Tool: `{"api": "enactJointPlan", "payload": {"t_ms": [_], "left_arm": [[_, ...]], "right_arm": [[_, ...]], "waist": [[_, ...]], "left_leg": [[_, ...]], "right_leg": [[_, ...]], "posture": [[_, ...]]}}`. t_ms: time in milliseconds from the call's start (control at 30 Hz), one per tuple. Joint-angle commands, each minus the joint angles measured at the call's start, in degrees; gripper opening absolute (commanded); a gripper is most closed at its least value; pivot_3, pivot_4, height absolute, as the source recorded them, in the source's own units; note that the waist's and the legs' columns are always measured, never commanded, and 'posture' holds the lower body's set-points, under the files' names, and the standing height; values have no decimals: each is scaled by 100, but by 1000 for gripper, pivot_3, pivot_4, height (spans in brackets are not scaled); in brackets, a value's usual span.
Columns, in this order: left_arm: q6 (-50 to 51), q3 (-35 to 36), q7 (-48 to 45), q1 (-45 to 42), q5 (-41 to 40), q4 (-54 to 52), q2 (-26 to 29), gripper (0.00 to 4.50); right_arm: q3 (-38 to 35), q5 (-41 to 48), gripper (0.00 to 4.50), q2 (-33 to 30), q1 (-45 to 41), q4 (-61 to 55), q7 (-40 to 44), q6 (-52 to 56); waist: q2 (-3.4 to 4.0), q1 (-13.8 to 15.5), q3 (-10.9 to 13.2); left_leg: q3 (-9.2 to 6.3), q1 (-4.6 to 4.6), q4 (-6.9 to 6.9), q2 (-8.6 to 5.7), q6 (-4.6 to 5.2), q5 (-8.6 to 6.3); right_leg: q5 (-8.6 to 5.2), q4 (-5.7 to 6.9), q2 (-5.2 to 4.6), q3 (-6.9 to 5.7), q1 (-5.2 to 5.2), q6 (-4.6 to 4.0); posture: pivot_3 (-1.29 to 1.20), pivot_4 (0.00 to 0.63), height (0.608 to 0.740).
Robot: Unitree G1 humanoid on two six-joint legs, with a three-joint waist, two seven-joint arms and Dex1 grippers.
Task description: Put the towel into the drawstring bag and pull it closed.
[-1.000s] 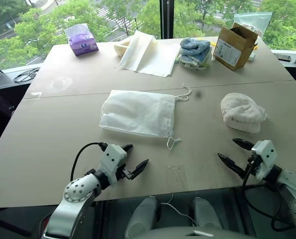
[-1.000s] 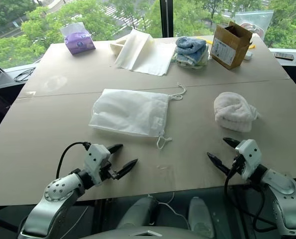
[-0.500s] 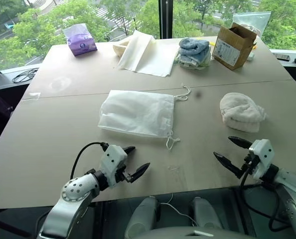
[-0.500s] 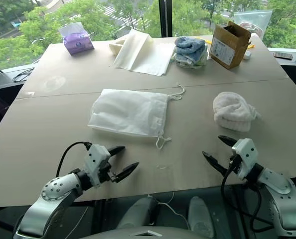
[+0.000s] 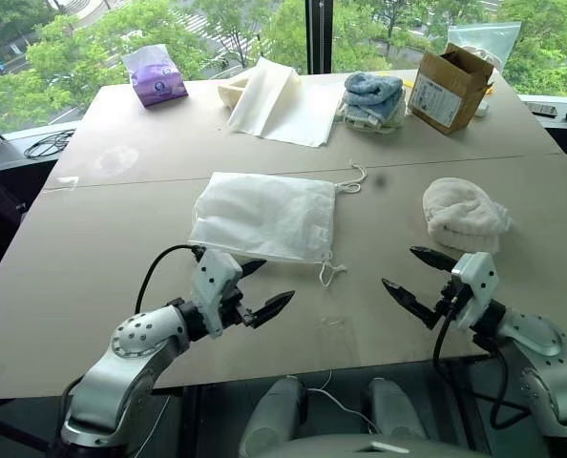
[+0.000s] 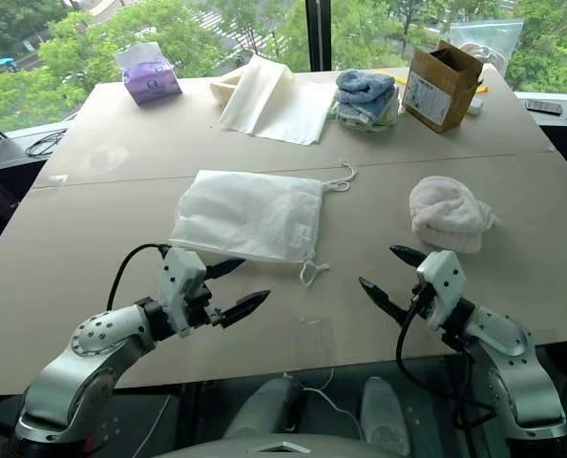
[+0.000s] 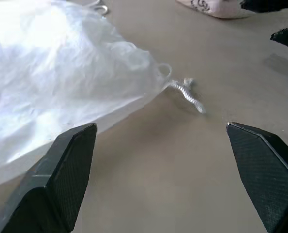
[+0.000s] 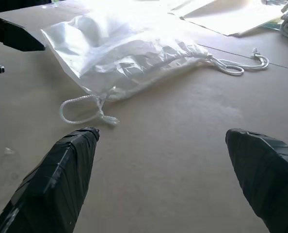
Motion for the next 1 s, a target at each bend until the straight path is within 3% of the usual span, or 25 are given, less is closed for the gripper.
{"api": "enactJointPlan", "payload": {"t_ms": [33, 300, 600, 867, 1000], "left_arm": [[229, -633, 417, -554, 276, -179, -371, 4411], [-242, -1904, 2159, -2053, 2809, 1032, -1218, 4411], [52, -2611, 2953, -2579, 4153, 1835, -2037, 4411], [329, -2838, 3591, -2838, 5371, 2539, -2222, 4411], [235, -2722, 3772, -2809, 5509, 2747, -2351, 4411]], "right_arm": [[53, -14, 4500, 97, -54, -260, -142, -47], [67, -172, 4500, 207, 109, -271, -373, -252], [144, -320, 4500, 337, 298, -149, -414, -502], [69, -283, 4500, 268, 466, -228, -424, -458], [59, -253, 4500, 240, 480, -281, -429, -415]], "waist": [[-3, -1, -1], [-5, -26, -1], [-6, -16, 0], [-6, -30, 0], [-6, -17, 0]], "left_leg": [[-1, 0, 1, 1, -1, 1], [5, 1, 1, 1, -3, 2], [1, -3, 3, 1, -3, 2], [3, -3, 13, 0, -3, 2], [3, -4, 14, 0, -3, 2]], "right_leg": [[0, 1, 2, -1, 1, 0], [1, 5, 9, 6, 0, 1], [1, 5, 9, 3, -4, 2], [1, 12, 11, 4, -3, 4], [2, 13, 10, 5, -3, 4]], "posture": [[0, 150, 740], [0, 150, 740], [0, 150, 740], [0, 150, 740], [0, 150, 740]]}}
